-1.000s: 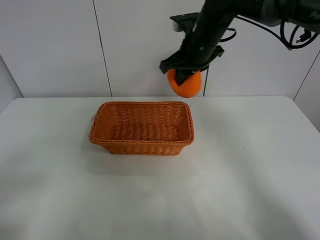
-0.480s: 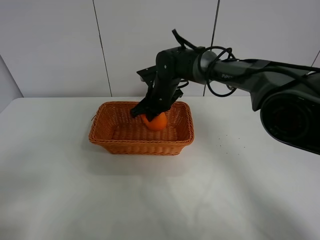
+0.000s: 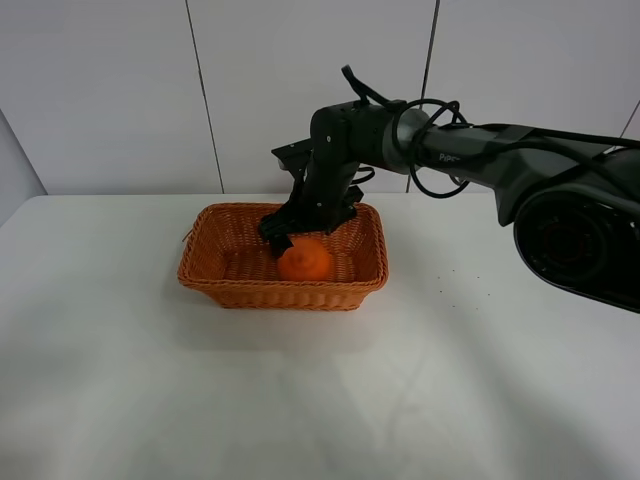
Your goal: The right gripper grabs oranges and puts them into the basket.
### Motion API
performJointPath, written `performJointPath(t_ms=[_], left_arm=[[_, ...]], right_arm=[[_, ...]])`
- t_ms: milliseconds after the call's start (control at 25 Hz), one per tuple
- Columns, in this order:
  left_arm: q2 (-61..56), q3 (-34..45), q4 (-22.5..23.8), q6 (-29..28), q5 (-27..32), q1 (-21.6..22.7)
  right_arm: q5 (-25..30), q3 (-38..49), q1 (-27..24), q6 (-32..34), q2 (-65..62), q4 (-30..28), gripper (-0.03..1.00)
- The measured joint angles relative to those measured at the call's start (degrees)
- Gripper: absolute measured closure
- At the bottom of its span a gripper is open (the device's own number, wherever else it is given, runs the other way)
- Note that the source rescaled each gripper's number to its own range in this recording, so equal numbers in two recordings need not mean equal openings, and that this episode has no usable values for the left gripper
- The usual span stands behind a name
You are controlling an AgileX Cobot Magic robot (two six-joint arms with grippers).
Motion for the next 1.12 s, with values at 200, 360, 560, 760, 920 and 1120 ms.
performJointPath(t_ms=[200, 360, 560, 760, 920, 1120], left_arm=[[0.0, 0.0, 0.0, 0.0, 0.0, 0.0], [0.0, 0.0, 0.0, 0.0, 0.0, 0.0], [0.0, 0.0, 0.0, 0.0, 0.0, 0.0], [0.0, 0.0, 0.0, 0.0, 0.0, 0.0], [0.0, 0.0, 0.0, 0.0, 0.0, 0.0], [0.0, 0.0, 0.0, 0.0, 0.0, 0.0]], right_arm=[[2.68, -0.18, 0.0, -0.18, -2.36, 0.06, -0.03], [10.12, -4.89, 0.0, -0.18, -4.74, -0.11, -0.03], [17.6, -14.03, -2.47, -0.49, -5.68, -0.04, -0.03], [18.31, -15.36, -7.57, -0.64, -5.6, 0.08, -0.03], [18.49, -15.36, -13.45, -1.14, -5.2, -0.09, -0.03], [18.49, -15.36, -22.35, -1.3, -4.17, -0.38, -0.02]])
